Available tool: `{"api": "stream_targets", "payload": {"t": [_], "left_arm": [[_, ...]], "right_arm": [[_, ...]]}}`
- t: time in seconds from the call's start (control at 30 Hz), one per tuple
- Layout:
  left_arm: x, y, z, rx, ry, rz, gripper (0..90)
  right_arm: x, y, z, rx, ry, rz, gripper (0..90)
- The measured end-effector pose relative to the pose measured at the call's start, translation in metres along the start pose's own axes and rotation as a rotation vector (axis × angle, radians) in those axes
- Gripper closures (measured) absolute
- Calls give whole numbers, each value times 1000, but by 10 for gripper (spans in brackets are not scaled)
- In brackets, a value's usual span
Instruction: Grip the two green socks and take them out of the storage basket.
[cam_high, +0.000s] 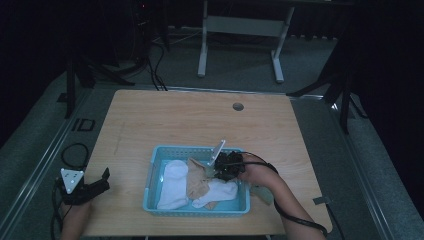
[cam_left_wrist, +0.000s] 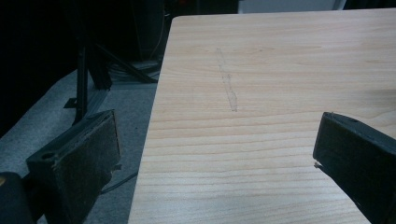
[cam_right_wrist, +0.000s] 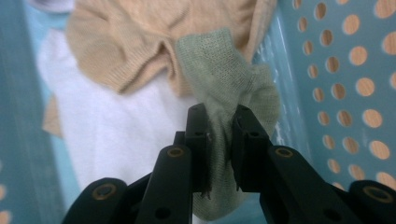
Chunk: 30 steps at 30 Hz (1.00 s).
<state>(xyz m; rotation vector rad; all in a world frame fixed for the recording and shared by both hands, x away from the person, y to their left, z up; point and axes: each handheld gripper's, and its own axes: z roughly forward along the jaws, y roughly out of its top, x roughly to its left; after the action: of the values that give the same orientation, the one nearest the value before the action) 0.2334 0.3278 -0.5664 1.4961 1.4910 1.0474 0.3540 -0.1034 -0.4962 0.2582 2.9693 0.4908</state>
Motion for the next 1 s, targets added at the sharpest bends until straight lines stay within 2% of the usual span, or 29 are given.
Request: {"api": "stream_targets", "payload": {"t": [0.13, 0.3, 0.47, 0.5, 0.8, 1.0], "left_arm": [[0, 0, 0, 0, 1, 0, 4], [0, 0, 0, -1, 1, 0, 4], [0, 0, 0, -1, 1, 0, 4], [0, 0, 0, 0, 1, 1, 4], [0, 0, 0, 1, 2, 2, 4], [0, 0, 0, 2, 3, 3, 4]], "right_arm": [[1, 1, -7, -14, 24, -7, 787], [3, 2, -13, -22, 25, -18, 787], [4, 5, -27, -50, -5, -30, 787], [3, 5, -38, -86, -14, -29, 788], [3, 4, -66, -154, -24, -32, 789], [7, 3, -90, -201, -37, -57, 789]]}}
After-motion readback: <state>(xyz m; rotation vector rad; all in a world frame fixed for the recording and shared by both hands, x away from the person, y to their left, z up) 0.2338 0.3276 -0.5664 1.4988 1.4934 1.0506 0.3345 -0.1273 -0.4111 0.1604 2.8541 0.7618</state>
